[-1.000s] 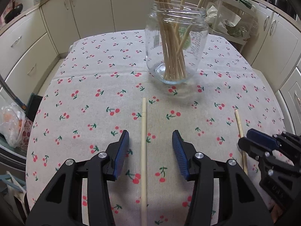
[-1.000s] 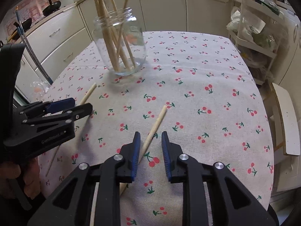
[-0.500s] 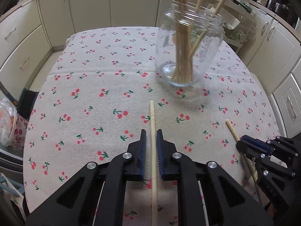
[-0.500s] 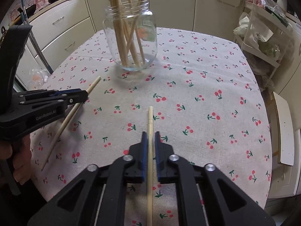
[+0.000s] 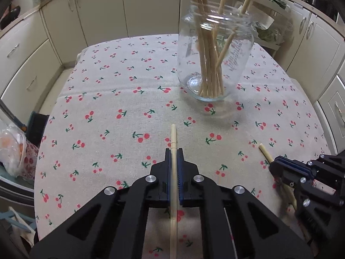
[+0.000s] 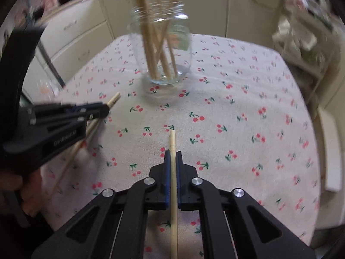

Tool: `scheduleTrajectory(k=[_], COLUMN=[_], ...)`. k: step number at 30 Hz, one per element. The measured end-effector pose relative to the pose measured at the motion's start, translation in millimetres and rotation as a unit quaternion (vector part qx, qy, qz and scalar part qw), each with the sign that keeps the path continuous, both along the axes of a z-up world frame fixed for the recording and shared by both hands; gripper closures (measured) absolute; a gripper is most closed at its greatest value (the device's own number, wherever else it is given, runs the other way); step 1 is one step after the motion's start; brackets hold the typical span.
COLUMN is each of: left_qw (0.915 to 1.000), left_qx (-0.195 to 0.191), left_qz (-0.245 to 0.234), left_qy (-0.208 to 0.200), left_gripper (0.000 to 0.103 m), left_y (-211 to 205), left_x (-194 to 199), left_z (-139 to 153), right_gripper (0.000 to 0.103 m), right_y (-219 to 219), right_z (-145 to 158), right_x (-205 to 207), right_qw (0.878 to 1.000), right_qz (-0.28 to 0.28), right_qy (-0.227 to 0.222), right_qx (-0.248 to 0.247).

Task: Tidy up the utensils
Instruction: 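Close the left gripper on one stick while the right gripper grasps another, then lift both held sticks up and carry them over the jar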

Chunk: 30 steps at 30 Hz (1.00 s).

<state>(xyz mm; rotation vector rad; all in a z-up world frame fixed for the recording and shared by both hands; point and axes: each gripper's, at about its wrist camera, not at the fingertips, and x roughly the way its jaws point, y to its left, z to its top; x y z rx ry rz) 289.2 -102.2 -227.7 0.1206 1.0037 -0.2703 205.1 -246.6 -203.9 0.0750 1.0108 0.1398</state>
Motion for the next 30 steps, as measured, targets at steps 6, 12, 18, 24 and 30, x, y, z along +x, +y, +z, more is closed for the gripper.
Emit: scheduleTrajectory(k=[6, 12, 18, 24, 30], left_qw=[0.9982, 0.9946, 0.9885, 0.9817, 0.9767], left_qx=[-0.041, -0.063, -0.074, -0.090, -0.105], left_qz=[0.014, 0.013, 0.008, 0.004, 0.003], left_qy=[-0.041, -0.082, -0.131, -0.167, -0.187], left_gripper=[0.098, 0.098, 0.098, 0.098, 0.098], left_y=[16.5, 19.4, 14.9, 12.4, 8.8], left_x=[-14.1, -22.7, -39.2, -49.8, -49.3], left_z=[31.5, 68.2, 105.2, 134.4, 154.1], right_gripper=[0.098, 0.097, 0.097, 0.097, 0.097], right_y=[-23.8, -20.2, -19.7, -24.5, -27.2], right_z=[25.8, 62.8, 99.7, 127.0, 140.0], right_x=[-17.0, -33.0, -40.1, -47.1, -43.2], right_qw=[0.988, 0.973, 0.961, 0.948, 0.940], right_qz=[-0.060, -0.073, -0.076, -0.089, -0.092], right_qy=[-0.045, -0.115, -0.174, -0.226, -0.251], right_qx=[0.132, 0.186, 0.201, 0.207, 0.212])
